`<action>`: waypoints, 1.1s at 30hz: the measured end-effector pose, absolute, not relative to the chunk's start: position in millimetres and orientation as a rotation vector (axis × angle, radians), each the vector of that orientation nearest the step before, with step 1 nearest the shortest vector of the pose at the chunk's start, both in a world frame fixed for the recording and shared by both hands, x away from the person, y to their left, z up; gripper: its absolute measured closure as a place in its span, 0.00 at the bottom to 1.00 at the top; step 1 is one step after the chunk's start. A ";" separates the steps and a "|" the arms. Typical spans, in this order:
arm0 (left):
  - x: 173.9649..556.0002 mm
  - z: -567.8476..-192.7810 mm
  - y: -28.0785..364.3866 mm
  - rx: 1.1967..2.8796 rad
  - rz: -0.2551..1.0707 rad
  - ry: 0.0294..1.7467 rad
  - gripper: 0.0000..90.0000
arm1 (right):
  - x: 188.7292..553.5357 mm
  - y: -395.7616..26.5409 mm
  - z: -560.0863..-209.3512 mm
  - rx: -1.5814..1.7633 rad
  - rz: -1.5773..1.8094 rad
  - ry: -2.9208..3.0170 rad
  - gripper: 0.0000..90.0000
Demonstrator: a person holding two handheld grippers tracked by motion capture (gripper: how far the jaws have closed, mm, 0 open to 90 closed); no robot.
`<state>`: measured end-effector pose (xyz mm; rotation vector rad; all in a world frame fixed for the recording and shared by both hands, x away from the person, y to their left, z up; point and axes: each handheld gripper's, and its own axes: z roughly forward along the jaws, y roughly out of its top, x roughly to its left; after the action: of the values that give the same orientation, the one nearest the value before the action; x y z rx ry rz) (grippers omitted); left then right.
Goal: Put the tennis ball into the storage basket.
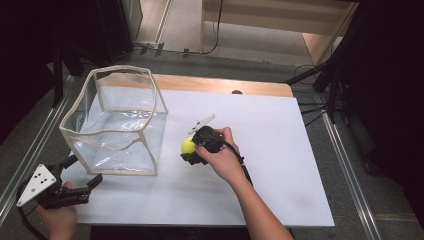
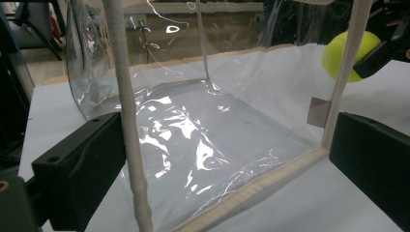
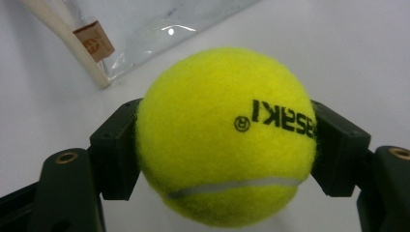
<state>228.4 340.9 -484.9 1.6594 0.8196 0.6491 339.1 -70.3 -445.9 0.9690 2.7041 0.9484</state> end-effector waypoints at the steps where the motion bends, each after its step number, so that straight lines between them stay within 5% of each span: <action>1: 228.4 -484.9 340.9 1.659 0.649 0.821 0.00 | 339.2 -68.9 -445.8 0.964 0.950 2.708 0.26; 33: 228.8 -484.8 341.3 1.660 0.647 0.819 0.00 | 338.9 -44.5 -430.2 0.847 1.012 2.749 0.26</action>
<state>228.8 341.3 -484.8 1.6600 0.8190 0.6465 338.9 -44.5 -430.2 0.8473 2.7490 1.0116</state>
